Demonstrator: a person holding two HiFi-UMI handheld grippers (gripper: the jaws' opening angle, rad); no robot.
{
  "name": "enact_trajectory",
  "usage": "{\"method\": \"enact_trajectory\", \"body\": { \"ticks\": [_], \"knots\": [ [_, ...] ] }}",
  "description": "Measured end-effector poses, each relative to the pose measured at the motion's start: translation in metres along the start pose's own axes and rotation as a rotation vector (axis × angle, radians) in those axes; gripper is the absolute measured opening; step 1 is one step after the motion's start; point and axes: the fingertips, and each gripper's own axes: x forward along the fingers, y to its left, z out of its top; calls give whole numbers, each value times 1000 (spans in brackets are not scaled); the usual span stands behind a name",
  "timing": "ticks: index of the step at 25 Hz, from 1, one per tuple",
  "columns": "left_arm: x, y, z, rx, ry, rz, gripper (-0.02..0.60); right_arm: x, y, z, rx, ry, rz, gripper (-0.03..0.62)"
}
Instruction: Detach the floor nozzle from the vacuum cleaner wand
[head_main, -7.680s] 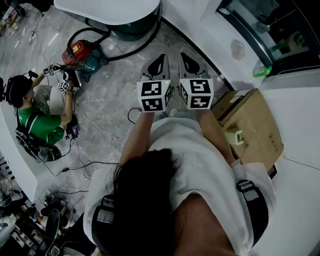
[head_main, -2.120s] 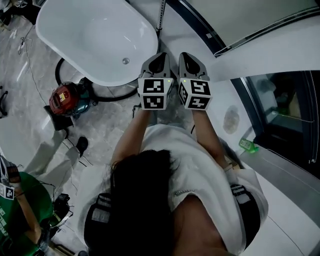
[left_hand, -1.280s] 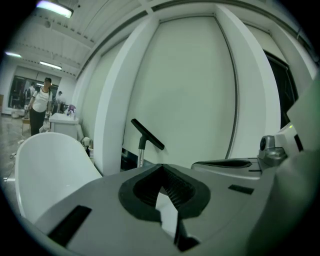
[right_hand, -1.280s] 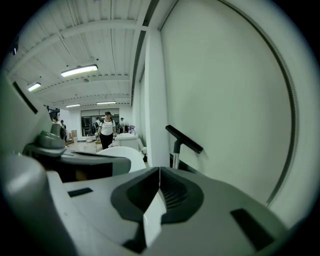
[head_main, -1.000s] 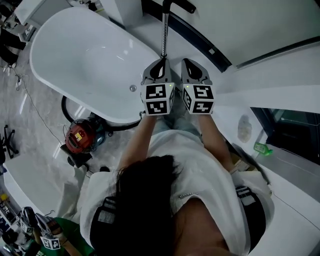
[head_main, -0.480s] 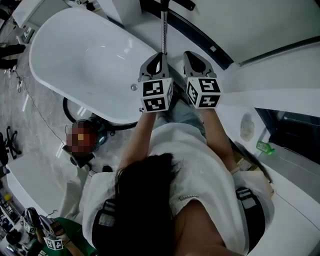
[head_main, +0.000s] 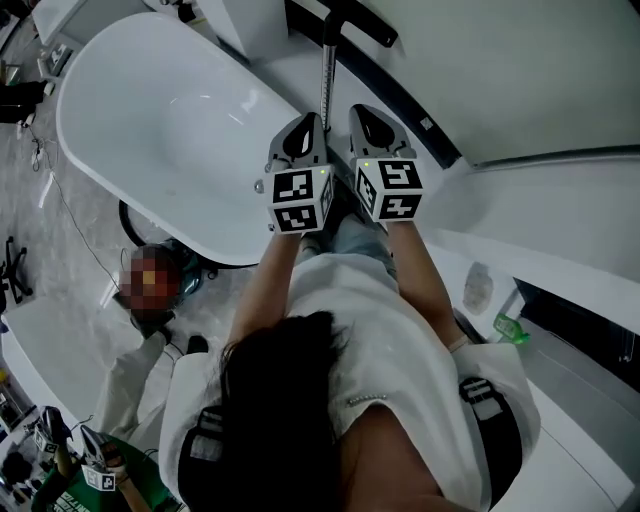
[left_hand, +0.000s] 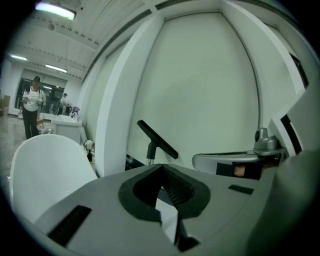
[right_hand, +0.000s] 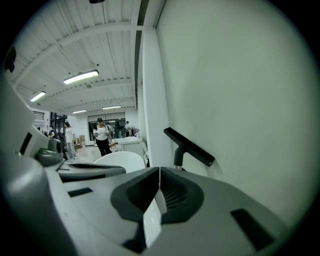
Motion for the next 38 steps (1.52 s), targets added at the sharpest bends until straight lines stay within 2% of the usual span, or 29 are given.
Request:
{"method": "enact_trajectory", "body": {
  "ticks": [4,10,13,18,26,31,32,34,35,38],
  "knots": [
    [13,4,-3,-2,7,3,2,14,-3,-3,-4,17,10,15],
    [51,10,13,-3,9,40,3,43,-27,10,-16,27,37,16],
    [68,8,18,7,23,33,3,56,-40,17,-17,29,36,17],
    [85,14,20,2,59,27,3,77,-43,21,-14,67,90,17],
    [112,18,27,-10,49,44,3,103,-65,32,-30,84,155,17],
    [126,23,30,-17,57,68,3,117,-81,46,-76,85,149,20],
    [129,24,31,-19,55,73,3,120,-84,47,-81,91,156,29],
    [132,24,32,-21,53,83,3,126,-88,47,-80,111,186,109],
    [133,25,33,-23,53,89,3,128,-89,46,-83,120,199,127],
    [136,29,33,-24,54,104,3,135,-93,49,-129,129,206,136]
  ]
}}
